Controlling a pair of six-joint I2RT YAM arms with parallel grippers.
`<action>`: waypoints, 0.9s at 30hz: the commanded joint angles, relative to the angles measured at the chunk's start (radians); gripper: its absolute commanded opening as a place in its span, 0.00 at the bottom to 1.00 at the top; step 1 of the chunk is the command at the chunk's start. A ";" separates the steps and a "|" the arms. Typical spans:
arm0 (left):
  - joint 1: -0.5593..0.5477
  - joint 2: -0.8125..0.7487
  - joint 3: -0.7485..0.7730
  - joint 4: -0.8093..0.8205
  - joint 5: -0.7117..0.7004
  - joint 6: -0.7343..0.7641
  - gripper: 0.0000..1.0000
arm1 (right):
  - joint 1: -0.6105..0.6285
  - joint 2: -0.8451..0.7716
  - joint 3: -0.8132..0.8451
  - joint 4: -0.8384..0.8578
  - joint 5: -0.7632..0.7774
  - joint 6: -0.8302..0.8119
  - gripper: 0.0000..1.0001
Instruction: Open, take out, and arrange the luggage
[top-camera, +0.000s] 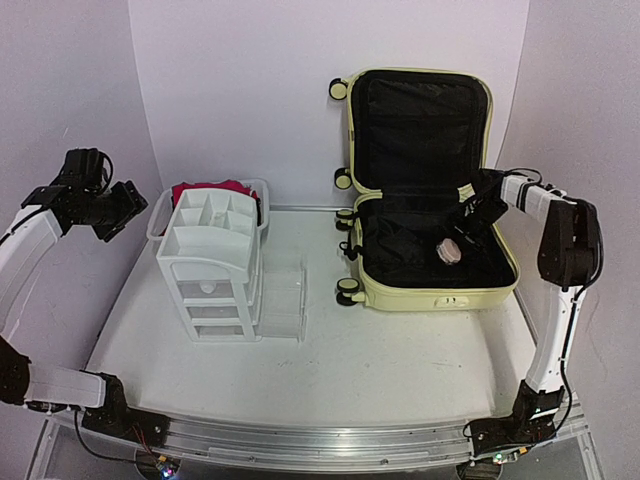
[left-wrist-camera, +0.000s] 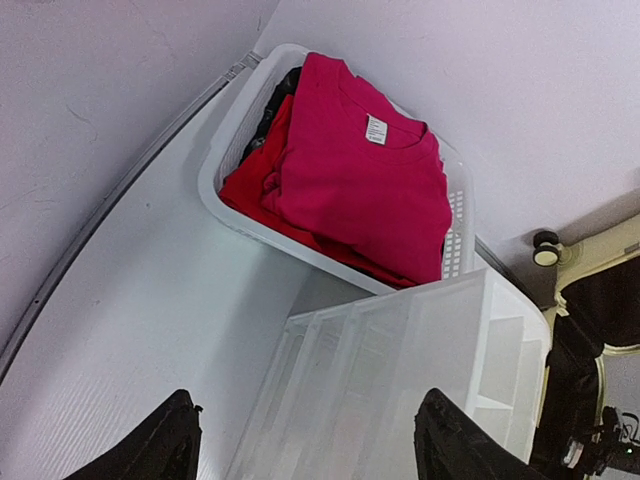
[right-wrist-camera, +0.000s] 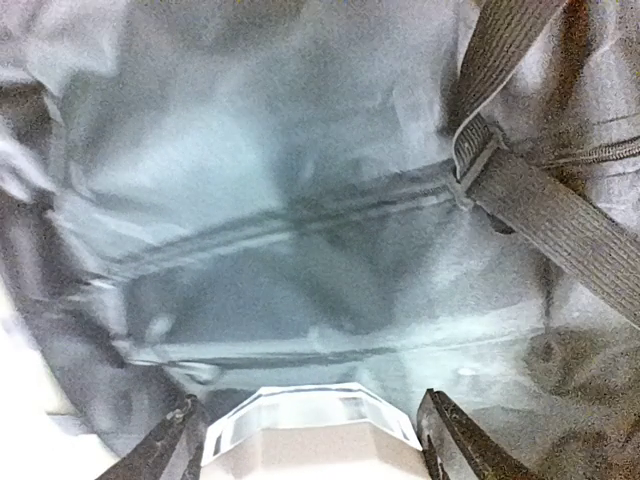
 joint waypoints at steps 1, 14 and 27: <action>0.001 -0.021 0.061 0.029 0.083 0.051 0.74 | -0.032 -0.028 0.041 0.081 -0.221 0.136 0.43; 0.000 0.052 0.179 0.018 0.258 0.163 0.76 | 0.119 -0.082 0.120 0.247 -0.369 -0.023 0.42; 0.000 -0.096 0.033 0.002 0.576 0.142 0.77 | 0.574 0.036 0.229 0.426 -0.161 -0.371 0.36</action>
